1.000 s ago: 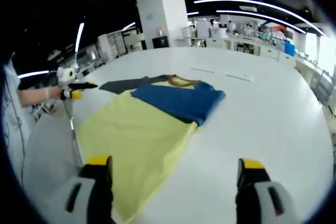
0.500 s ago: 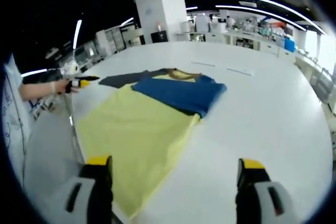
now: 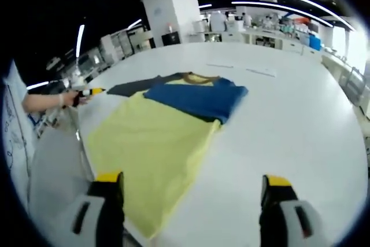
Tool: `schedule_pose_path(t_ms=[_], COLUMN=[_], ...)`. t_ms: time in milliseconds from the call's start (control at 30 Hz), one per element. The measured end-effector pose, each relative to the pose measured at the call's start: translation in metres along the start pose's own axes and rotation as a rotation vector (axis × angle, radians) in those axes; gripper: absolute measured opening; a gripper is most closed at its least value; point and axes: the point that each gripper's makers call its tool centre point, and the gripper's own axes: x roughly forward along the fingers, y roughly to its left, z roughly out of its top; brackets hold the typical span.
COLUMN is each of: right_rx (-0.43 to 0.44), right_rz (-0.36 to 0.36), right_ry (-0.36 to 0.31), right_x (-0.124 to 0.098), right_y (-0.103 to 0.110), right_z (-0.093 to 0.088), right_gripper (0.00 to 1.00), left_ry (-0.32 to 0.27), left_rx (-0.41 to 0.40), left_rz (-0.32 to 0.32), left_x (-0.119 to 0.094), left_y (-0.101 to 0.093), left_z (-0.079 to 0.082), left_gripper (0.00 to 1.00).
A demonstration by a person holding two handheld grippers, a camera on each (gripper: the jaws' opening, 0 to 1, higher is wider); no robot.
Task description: Fold the garment on the visible template until the final outline fits inside the template.
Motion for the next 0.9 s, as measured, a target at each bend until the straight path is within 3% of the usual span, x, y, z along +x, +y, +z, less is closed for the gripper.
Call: schedule_pose_path(t_ms=[300,433,767,833,900], right_rx=[0.014,0.019,0.047,0.052,0.058], right_rz=[0.006,0.009,-0.01,-0.013,-0.012], right_ry=[0.017,0.022,0.03,0.033,0.035], right_x=[0.003,0.003,-0.002,-0.003,-0.002], right_y=[0.002,0.004,0.002,0.002,0.002], right_z=[-0.006,-0.009,-0.018,-0.019,-0.021], right_gripper=[1.0,0.99,0.99,0.99,0.99], left_ry=[-0.006,-0.024,-0.019,-0.034,-0.035], left_rx=[-0.048,-0.101,-0.081,-0.075,-0.081], left_rz=[0.058,0.098,0.123,0.148,0.171], left_x=[0.0,0.006,0.014,0.014,0.013], left_y=[0.02,0.04,0.039,0.041,0.045], left_z=[-0.007,-0.01,-0.006,-0.004,-0.004], left_gripper=[0.69,0.63,0.41,0.4,0.33])
